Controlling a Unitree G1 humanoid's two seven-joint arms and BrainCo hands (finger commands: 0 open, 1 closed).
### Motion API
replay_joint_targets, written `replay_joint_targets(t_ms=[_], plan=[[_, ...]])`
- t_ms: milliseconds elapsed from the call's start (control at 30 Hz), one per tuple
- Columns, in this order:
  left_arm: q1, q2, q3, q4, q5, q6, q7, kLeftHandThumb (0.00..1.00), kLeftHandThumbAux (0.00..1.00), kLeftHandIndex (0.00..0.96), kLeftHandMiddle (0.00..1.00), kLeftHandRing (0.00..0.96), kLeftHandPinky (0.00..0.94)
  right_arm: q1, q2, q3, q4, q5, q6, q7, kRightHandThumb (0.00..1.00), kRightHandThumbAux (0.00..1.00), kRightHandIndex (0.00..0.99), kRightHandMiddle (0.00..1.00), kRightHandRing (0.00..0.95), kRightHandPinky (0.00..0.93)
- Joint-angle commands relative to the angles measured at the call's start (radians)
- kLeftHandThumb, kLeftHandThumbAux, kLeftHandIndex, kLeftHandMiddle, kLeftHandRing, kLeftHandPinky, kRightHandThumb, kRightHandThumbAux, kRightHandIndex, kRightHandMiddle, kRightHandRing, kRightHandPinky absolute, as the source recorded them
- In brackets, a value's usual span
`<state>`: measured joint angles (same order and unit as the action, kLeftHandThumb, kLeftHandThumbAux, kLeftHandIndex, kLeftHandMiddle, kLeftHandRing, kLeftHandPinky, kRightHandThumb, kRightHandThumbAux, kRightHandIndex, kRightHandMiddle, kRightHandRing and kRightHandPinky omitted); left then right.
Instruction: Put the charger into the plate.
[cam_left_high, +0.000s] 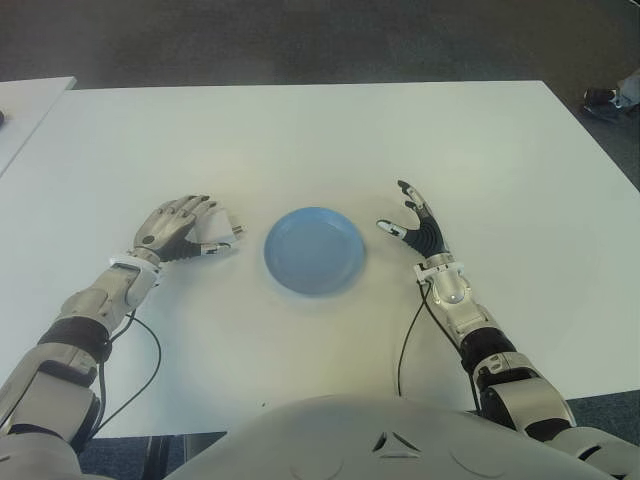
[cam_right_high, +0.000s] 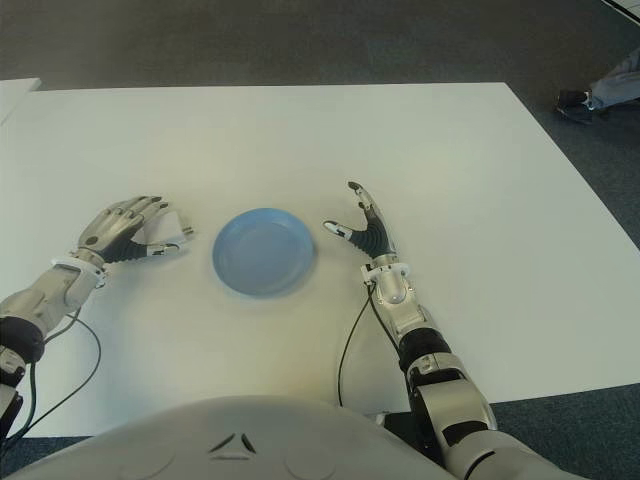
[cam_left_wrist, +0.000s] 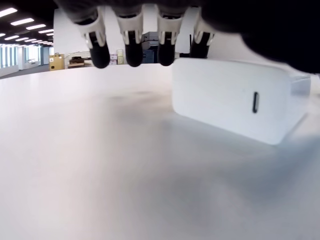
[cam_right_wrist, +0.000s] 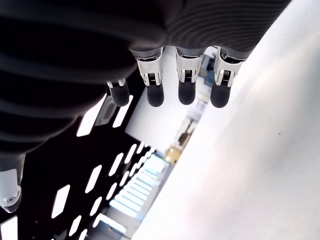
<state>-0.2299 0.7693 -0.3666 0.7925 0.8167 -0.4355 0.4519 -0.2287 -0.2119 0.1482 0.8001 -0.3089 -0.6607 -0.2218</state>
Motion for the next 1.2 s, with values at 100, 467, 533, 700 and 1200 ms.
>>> replay_joint_targets(t_ms=[100,467,533,700,1200], plan=[[-0.015,-0.034,0.003,0.021,-0.019,0.013,0.017,0.373,0.137,0.000,0.000,0.000,0.000,0.120,0.033,0.018,0.085,-0.003,0.005,-0.001,0.075,0.492,0.000,0.008,0.040,0.088],[-0.011,-0.053,0.001,0.010,-0.021,0.044,0.021,0.374,0.154,0.000,0.000,0.000,0.000,0.122,0.032,0.023,0.084,-0.011,-0.005,-0.014,0.078,0.512,0.000,0.010,0.042,0.088],[-0.011,-0.055,0.000,0.010,-0.019,0.050,0.024,0.373,0.158,0.000,0.000,0.000,0.000,0.123,0.032,0.024,0.083,-0.011,-0.006,-0.014,0.078,0.514,0.000,0.009,0.040,0.089],[-0.011,-0.060,-0.005,0.010,-0.014,0.064,0.028,0.375,0.168,0.000,0.000,0.000,0.000,0.123,0.032,0.024,0.082,-0.009,-0.006,-0.013,0.078,0.515,0.000,0.005,0.037,0.090],[-0.001,-0.059,-0.013,-0.018,0.003,0.104,0.044,0.414,0.202,0.000,0.000,0.000,0.016,0.126,0.035,0.021,0.069,-0.003,0.006,-0.010,0.075,0.512,0.000,0.007,0.043,0.099]])
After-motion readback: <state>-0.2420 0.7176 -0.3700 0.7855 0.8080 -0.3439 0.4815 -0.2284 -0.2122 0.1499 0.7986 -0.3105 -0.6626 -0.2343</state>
